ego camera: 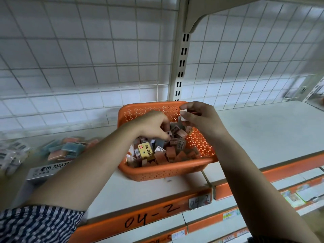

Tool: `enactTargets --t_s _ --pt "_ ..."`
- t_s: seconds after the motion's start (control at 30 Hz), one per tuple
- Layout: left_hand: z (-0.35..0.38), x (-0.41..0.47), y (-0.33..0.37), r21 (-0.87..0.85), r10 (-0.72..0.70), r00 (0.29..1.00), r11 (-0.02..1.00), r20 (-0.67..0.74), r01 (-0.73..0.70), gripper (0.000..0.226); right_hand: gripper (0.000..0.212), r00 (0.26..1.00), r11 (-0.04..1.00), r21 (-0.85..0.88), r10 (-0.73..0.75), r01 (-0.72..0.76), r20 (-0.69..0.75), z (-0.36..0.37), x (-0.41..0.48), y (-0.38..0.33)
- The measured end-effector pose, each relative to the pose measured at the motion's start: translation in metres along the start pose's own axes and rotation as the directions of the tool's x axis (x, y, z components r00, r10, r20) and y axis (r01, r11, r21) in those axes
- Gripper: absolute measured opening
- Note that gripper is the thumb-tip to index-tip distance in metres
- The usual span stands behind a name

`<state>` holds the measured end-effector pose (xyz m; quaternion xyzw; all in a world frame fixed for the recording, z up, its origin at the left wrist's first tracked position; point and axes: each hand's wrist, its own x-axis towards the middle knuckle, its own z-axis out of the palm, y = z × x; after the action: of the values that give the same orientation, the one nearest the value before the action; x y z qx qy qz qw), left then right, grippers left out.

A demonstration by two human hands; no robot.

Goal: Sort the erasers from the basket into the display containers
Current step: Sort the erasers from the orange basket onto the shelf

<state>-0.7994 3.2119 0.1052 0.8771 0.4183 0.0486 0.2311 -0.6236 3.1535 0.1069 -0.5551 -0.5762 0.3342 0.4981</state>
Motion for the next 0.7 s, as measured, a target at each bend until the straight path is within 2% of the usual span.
enactTargets --t_s 0.13,0.27,0.4,0.47,0.53,0.7 --pt "-0.015 -0.028 -0.002 -0.163 -0.002 0.978 0.986 -0.209 -0.033 0.02 0.018 0.994 0.996 0.0 -0.087 0.087 0.062 0.002 -0.004 -0.027" --pt "-0.038 -0.074 -0.016 -0.502 -0.106 0.951 0.863 -0.292 -0.058 0.019 0.018 0.974 0.979 0.075 -0.196 0.188 0.111 0.028 -0.002 -0.064" --pt "-0.075 -0.14 -0.04 -0.5 -0.166 0.901 0.863 -0.401 -0.064 0.027 0.014 0.958 0.962 0.189 -0.229 0.196 0.173 0.083 -0.005 -0.1" --pt "-0.096 -0.178 -0.059 -0.469 -0.208 0.859 0.882 -0.468 -0.042 0.025 0.009 0.946 0.953 0.23 -0.249 0.2 0.209 0.12 -0.008 -0.117" --pt "-0.116 -0.221 -0.082 -0.448 -0.242 0.808 0.893 -0.537 -0.03 0.024 0.012 0.932 0.947 0.247 -0.267 0.206 0.246 0.163 -0.012 -0.132" --pt "-0.156 -0.338 -0.144 -0.45 -0.335 0.71 0.893 -0.619 0.029 0.027 0.008 0.863 0.944 0.297 -0.268 0.146 0.428 0.281 -0.03 -0.166"
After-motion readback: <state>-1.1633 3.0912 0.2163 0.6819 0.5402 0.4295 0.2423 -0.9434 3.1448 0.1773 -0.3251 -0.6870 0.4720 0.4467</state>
